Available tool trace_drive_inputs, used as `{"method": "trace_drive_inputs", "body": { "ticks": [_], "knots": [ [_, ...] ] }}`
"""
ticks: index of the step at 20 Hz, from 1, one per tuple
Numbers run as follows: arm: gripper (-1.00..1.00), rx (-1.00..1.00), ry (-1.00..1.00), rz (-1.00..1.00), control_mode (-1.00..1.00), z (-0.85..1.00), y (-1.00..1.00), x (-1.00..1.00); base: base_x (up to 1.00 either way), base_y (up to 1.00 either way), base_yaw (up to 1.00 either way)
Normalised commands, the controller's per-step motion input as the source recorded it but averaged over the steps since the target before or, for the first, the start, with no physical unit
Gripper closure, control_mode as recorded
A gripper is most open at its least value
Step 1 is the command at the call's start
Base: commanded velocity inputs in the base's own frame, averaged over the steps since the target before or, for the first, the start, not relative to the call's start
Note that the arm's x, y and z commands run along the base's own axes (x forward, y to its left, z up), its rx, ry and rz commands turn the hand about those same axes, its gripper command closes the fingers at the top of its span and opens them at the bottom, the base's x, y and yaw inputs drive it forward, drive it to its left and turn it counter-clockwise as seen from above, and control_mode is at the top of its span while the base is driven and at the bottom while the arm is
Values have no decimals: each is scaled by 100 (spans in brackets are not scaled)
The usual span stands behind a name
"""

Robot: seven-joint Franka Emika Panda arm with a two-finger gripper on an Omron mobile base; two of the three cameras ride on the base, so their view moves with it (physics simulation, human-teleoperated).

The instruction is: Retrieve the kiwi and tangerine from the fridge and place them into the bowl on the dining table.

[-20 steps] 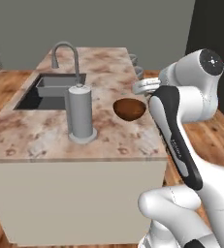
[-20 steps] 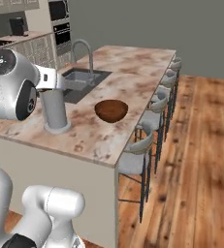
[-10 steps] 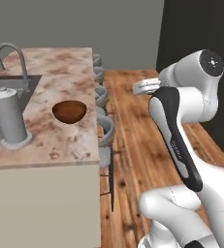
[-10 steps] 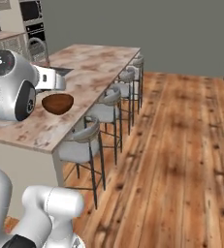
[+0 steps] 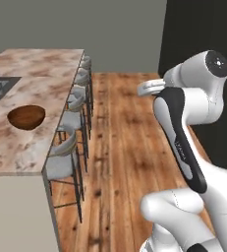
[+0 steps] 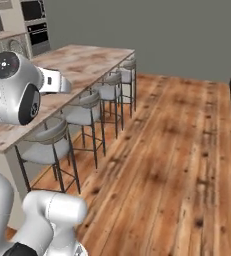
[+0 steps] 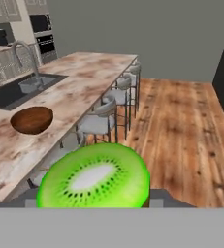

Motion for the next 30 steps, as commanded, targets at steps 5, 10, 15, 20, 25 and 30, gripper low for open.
{"method": "trace_drive_inputs", "body": {
  "ticks": [5, 10, 15, 20, 25, 30],
  "knots": [
    [100, 0, 0, 0, 100, 0, 0, 0, 53, -40, 44],
    [100, 0, 0, 0, 100, 0, 0, 0, 66, 0, 57],
    [100, 0, 0, 0, 100, 0, 0, 0, 91, -5, 56],
    [100, 0, 0, 0, 100, 0, 0, 0, 81, -48, 50],
    [100, 0, 0, 0, 100, 0, 0, 0, 93, -44, 53],
    [100, 0, 0, 0, 100, 0, 0, 0, 99, -31, 54]
  ]
}}
